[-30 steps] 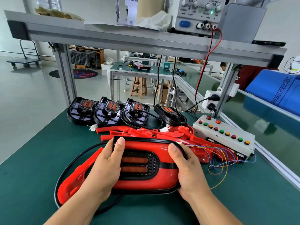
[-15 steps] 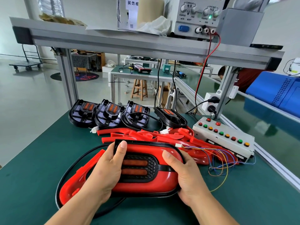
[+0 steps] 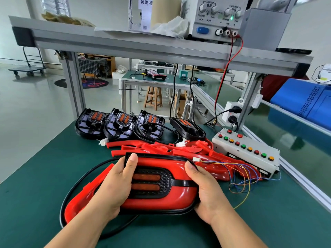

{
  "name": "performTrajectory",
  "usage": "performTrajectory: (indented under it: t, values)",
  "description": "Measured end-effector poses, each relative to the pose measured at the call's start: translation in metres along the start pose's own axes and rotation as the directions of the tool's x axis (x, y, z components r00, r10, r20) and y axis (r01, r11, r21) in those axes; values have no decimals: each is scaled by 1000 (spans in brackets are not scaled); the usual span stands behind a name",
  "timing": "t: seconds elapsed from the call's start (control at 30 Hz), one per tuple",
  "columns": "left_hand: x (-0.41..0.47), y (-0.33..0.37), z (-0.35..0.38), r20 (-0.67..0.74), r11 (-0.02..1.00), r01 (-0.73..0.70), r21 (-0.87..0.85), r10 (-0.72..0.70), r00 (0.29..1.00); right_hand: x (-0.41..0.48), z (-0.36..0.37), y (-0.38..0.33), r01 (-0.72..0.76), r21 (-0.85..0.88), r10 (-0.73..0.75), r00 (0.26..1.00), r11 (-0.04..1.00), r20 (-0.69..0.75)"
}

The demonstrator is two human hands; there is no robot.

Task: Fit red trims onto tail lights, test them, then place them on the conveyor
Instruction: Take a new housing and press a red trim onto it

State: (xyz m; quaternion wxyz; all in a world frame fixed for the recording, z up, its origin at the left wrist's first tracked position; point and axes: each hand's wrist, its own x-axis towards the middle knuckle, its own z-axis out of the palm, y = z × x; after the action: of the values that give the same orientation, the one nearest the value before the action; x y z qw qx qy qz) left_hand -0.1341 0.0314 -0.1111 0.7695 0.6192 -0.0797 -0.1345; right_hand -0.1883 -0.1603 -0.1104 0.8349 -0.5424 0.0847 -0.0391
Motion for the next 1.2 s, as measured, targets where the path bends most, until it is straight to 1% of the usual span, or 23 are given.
performTrajectory:
  t: [0.1, 0.33, 0.43, 0.5, 0.57, 0.67, 0.87, 0.97, 1.03, 1.1, 1.13, 1.2]
  values:
    - [0, -1, -2, 15, 1000, 19, -6, -19, 1000, -1, 1, 1, 22, -16, -22, 1000, 1000, -14]
    - [-1, 1, -2, 0, 1000, 0, -16, 0, 1000, -3, 5, 1, 79, -42, -78, 997, 996, 9]
    - [-2, 2, -3, 29, 998, 52, -23, -51, 998, -4, 5, 1, 83, -62, -82, 996, 995, 21]
    - [-2, 3, -2, 46, 997, 70, -35, -69, 997, -4, 5, 0, 75, -80, -74, 997, 994, 17]
    - [-2, 2, -2, 35, 997, 59, -56, -57, 998, -3, 5, 1, 67, -87, -66, 998, 994, 10]
    - [0, 0, -1, 22, 994, 79, -79, -77, 997, 0, 4, 1, 40, -67, -41, 999, 997, -6]
    - [-1, 4, 0, 15, 989, 135, -63, -134, 991, 5, -2, 2, -57, 44, 56, 998, 997, 36]
    - [-2, 6, 0, 19, 972, 204, -113, -203, 979, 7, -3, 4, -65, 48, 65, 998, 997, 1]
    - [-2, 7, -1, 49, 960, 251, -122, -247, 968, 7, -4, 3, -77, 15, 77, 997, 997, 6]
    - [-1, 6, -2, 70, 952, 287, -102, -281, 957, 5, -5, -2, -94, -87, 95, 996, 992, 1]
    - [0, 4, -2, 66, 951, 297, -91, -292, 954, 3, -7, -6, -94, -191, 89, 996, 977, -31]
    - [3, -2, -5, 42, 952, 296, -73, -294, 955, 1, -12, -10, -86, -437, 47, 994, 895, -100]
